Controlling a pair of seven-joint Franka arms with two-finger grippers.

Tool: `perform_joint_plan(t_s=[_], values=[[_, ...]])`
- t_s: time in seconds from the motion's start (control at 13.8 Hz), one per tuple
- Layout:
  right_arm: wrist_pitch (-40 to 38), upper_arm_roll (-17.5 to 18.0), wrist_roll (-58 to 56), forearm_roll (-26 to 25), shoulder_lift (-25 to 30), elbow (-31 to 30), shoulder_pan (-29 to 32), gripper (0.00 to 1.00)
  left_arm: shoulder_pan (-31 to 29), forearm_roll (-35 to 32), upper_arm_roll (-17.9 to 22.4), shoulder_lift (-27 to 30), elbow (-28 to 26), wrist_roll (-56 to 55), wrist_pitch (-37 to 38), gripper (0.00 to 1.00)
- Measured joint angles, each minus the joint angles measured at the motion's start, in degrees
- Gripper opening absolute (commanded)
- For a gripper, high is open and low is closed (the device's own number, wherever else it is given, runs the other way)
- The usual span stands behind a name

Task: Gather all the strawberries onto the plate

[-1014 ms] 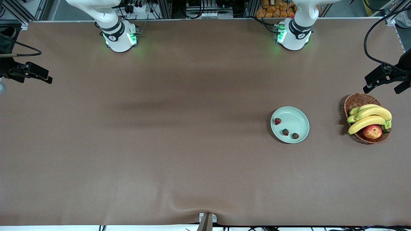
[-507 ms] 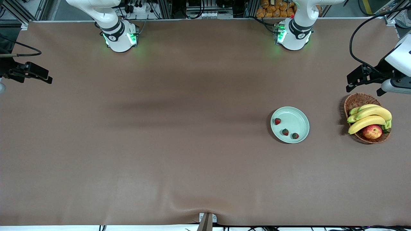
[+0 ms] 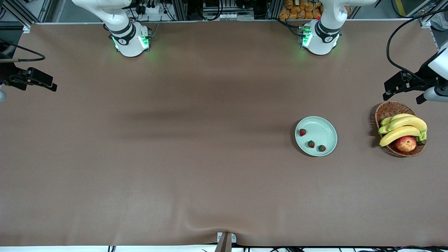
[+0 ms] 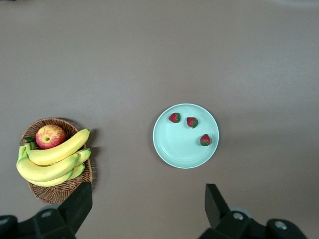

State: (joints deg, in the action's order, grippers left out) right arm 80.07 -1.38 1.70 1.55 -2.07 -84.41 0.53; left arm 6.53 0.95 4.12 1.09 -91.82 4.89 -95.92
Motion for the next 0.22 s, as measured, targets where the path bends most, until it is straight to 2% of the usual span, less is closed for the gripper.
perform_joint_plan(t_s=[0.22], values=[[0.0,0.0,0.0,0.0,0.0,0.0,0.0,1.0,0.0,-0.1,0.0,0.0,0.0,0.0,0.1,1.0]])
